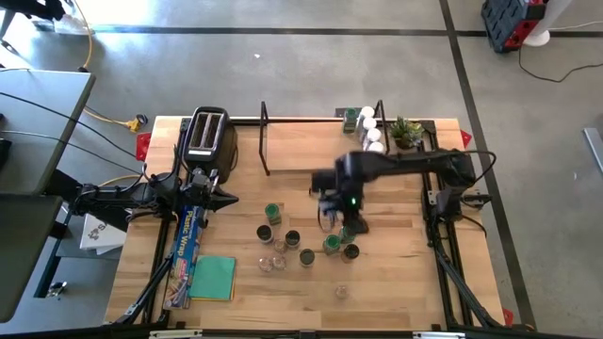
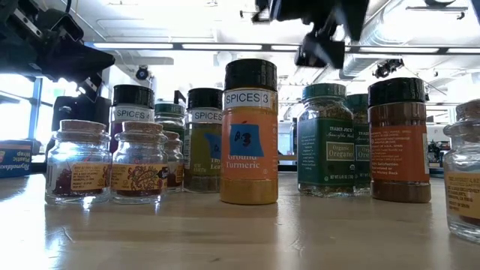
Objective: Shelf spices
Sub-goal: Put the green seasoning bottle on the shelf and align it with the other green seasoning bottle
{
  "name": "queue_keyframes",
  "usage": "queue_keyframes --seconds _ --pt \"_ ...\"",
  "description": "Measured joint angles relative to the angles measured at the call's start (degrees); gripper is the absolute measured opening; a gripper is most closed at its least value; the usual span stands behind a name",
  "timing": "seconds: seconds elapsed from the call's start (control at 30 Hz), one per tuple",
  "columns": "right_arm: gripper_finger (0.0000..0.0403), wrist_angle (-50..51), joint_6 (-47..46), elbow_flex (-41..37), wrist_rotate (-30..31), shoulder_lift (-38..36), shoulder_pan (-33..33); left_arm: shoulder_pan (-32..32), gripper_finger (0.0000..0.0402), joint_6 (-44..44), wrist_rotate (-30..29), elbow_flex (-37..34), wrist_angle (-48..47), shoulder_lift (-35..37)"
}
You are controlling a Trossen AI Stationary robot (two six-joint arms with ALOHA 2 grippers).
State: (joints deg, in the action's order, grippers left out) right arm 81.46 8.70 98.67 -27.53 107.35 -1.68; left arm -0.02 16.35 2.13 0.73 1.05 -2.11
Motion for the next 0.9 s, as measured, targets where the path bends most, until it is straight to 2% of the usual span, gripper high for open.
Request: queue_keyframes --seconds 0.17,0.23,0.37,0.43,0.63,0.9 --pt "0.0213 -5.97 1.93 -0.20 2.10 0.02 -7.44 -0.01 0.0000 -0.01 0.00 0.00 0.03 0.00" --pt "0.0228 -9.31 0.27 -0.20 6.24 0.00 -9.94 0.01 0.0000 -0.01 0.00 0.00 0.01 0.00" --pt "0.0258 -13.96 -3.45 -0.20 18.86 0.02 -14.00 -0.01 0.0000 0.00 0.00 0.00 0.01 0.00" --pt "0.0269 -15.06 -4.40 -0.18 22.01 0.29 -15.37 0.00 0.0000 0.00 0.00 0.00 0.02 0.00" --pt "0.0277 -15.73 -5.99 -0.20 23.96 3.00 -16.53 -0.01 0.0000 -0.01 0.00 0.00 0.01 0.00" --pt "0.0277 -15.38 -7.11 -0.20 25.68 5.38 -13.52 -0.01 0.0000 0.01 0.00 0.00 0.03 0.02"
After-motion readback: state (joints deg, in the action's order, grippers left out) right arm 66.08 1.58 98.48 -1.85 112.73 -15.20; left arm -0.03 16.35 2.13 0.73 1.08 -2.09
